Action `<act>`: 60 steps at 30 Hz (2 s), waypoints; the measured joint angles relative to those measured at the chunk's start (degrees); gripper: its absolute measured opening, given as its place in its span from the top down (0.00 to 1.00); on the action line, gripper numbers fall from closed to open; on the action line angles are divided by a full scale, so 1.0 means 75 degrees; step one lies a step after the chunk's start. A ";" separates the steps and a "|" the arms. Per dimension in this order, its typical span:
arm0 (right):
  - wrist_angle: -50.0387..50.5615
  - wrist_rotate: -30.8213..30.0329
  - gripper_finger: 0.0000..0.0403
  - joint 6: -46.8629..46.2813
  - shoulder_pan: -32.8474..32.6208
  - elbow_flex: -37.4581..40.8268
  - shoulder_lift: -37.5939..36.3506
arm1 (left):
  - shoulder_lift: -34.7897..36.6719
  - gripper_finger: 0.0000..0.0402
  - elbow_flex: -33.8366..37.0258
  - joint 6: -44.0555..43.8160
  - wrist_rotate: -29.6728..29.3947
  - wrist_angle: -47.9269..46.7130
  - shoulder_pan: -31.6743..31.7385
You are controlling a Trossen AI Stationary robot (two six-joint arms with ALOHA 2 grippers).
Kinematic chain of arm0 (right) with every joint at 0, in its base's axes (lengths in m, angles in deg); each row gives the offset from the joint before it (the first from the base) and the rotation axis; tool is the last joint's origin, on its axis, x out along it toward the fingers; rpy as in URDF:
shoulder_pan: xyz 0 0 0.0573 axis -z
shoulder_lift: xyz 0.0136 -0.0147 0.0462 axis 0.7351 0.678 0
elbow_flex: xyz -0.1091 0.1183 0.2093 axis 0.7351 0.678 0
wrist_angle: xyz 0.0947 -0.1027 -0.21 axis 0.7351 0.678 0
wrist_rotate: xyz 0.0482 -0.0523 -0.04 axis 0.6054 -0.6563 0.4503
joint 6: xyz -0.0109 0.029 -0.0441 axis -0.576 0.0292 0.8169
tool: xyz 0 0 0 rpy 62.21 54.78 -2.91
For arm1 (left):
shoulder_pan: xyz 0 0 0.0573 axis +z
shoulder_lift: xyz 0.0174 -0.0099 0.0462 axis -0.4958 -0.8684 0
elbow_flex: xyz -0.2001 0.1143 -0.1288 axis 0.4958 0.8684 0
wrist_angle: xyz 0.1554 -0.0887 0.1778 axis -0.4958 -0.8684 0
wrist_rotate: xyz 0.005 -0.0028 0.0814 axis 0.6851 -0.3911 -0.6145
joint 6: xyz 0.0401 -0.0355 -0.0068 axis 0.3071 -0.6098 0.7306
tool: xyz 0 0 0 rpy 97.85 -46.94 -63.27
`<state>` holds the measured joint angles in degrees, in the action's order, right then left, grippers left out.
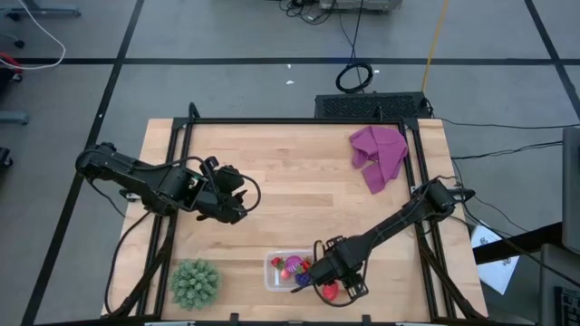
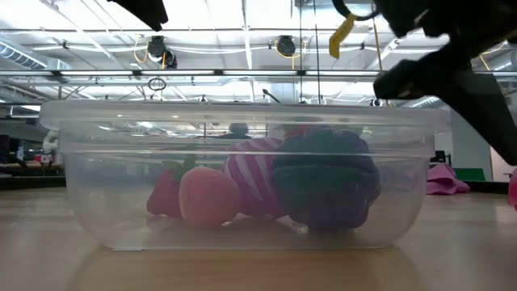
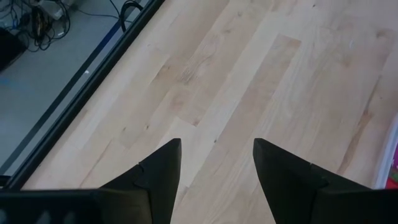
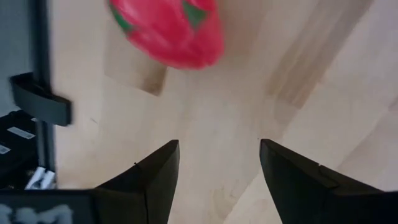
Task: Pick and placing Produce into tupperware
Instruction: Put the dragon fruit into the transparent bin
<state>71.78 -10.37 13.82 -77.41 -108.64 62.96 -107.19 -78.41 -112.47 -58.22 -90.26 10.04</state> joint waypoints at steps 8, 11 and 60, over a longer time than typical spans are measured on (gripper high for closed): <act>-0.0048 -0.0013 0.36 -0.0228 0.0018 0.0519 0.0000 | 0.0000 0.48 0.0003 0.0029 -0.0003 -0.0003 0.0029; -0.0053 -0.0012 0.31 -0.0205 0.0018 0.0526 0.0000 | 0.0000 0.48 0.0002 0.0146 -0.0006 -0.0003 0.0082; -0.2461 0.0022 0.25 0.1309 0.0001 0.0526 0.0000 | 0.0000 0.48 0.0003 0.0361 -0.0008 -0.0006 0.0230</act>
<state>53.32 -10.21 23.64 -77.40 -104.69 62.96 -107.19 -78.38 -109.77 -58.28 -90.30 11.77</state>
